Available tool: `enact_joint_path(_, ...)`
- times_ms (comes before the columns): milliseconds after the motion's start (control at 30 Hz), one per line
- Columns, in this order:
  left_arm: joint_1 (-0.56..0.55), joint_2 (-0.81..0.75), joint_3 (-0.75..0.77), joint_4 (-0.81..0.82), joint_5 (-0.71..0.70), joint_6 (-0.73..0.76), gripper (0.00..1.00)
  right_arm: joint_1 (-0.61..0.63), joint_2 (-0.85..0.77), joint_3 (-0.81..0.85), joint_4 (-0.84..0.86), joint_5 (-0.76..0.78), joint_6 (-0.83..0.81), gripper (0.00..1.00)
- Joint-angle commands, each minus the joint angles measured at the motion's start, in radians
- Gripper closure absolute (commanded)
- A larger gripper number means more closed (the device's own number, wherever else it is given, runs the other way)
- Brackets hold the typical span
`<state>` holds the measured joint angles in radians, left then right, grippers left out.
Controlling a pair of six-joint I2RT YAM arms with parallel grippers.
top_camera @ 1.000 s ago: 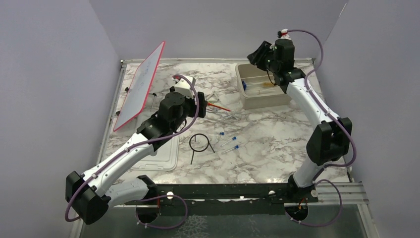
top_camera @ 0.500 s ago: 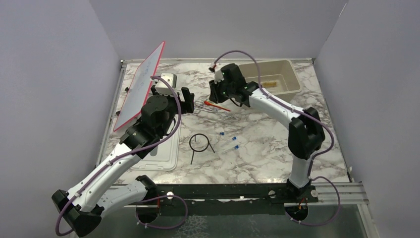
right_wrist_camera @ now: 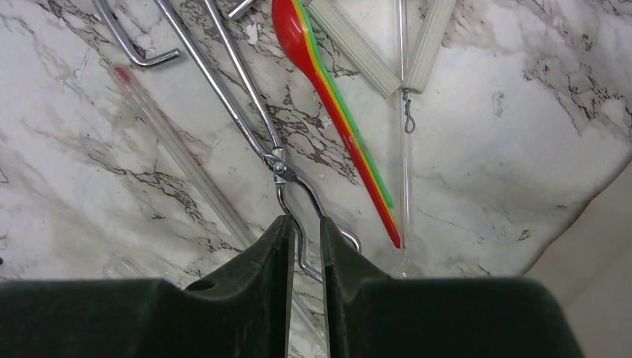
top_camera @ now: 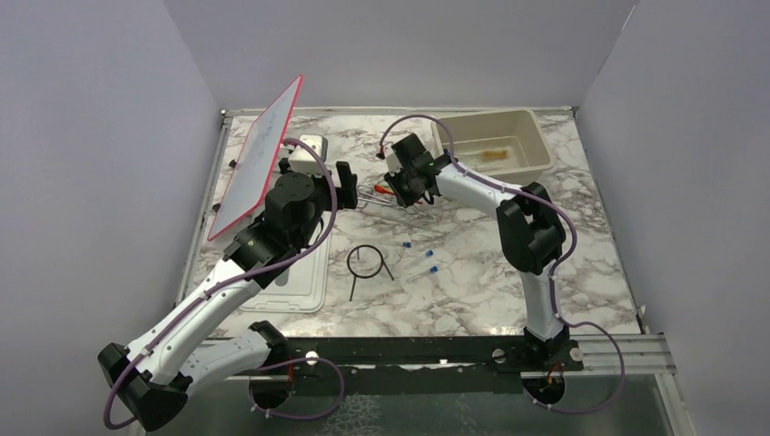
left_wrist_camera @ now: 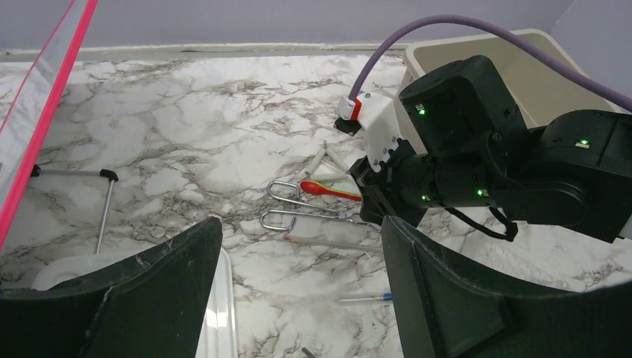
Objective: Organize the chemistry lab equipment
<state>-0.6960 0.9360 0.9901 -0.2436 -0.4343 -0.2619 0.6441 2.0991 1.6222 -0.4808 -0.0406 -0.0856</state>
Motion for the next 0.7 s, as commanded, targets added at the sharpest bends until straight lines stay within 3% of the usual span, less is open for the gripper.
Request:
enact_joint_path(0, 0.007, 0.001, 0.019, -0.010, -0.013, -0.009, 0.19, 0.001, 0.012, 0.030, -0.066, 0.006, -0.058, 0.78)
enact_joint_path(367, 0.016, 0.009, 0.019, -0.014, -0.005, -0.012, 0.19, 0.001, 0.064, 0.048, -0.097, -0.050, -0.087, 0.74)
enact_joint_path(667, 0.025, 0.016, 0.013, -0.014, -0.002, -0.015, 0.19, 0.000, 0.111, 0.056, -0.086, -0.064, -0.120, 0.82)
